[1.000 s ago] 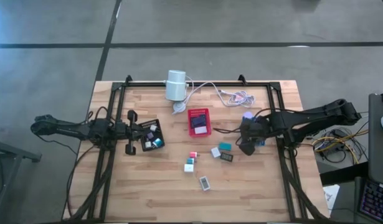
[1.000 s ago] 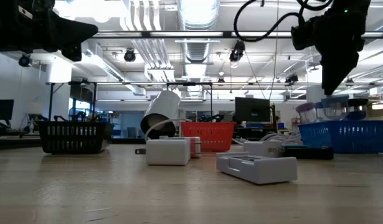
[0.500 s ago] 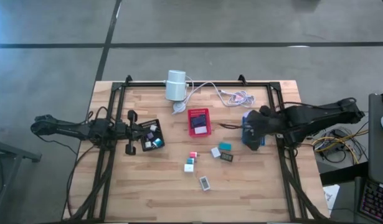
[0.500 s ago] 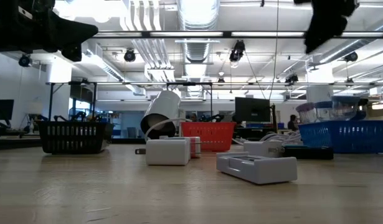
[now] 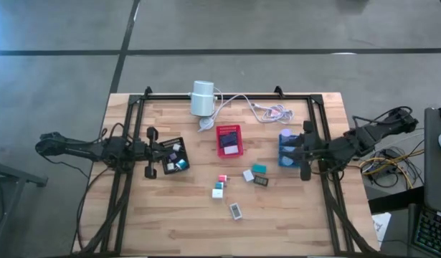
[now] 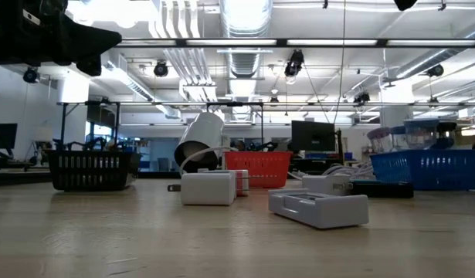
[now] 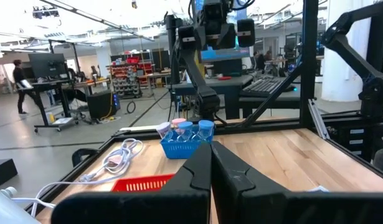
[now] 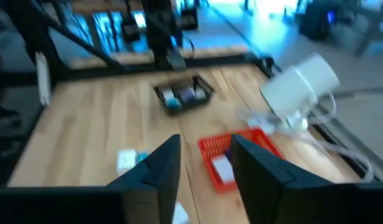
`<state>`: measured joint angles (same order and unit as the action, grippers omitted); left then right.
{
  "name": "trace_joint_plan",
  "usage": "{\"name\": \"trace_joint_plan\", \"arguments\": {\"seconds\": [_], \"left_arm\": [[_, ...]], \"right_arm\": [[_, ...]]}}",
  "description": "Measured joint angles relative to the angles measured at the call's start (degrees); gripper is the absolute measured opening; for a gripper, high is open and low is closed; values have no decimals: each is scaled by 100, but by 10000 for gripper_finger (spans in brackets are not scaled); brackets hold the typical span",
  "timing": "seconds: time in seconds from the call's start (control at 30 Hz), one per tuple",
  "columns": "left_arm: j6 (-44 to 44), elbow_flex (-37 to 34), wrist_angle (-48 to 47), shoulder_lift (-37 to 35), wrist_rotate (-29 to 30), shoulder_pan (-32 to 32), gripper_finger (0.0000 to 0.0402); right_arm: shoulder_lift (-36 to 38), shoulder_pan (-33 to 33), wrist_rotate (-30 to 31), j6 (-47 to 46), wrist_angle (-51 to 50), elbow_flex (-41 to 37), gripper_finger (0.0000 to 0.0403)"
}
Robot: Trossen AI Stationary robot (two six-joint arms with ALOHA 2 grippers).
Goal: Pick & Place Office items
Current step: Put the black digital clock into the red basket
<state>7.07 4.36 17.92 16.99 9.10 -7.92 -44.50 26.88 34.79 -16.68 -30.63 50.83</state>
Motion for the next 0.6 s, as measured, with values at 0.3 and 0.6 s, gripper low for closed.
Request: {"name": "trace_joint_plan", "arguments": {"seconds": [0.3, 0.6], "left_arm": [[2, 0, 1, -9, 0, 0, 1], [131, 0, -124, -13, 0, 4, 1]], "right_arm": [[1112, 151, -49, 1137, 2093, -1502, 62], [2748, 149, -598, 1557, 2992, -2825, 23]]}}
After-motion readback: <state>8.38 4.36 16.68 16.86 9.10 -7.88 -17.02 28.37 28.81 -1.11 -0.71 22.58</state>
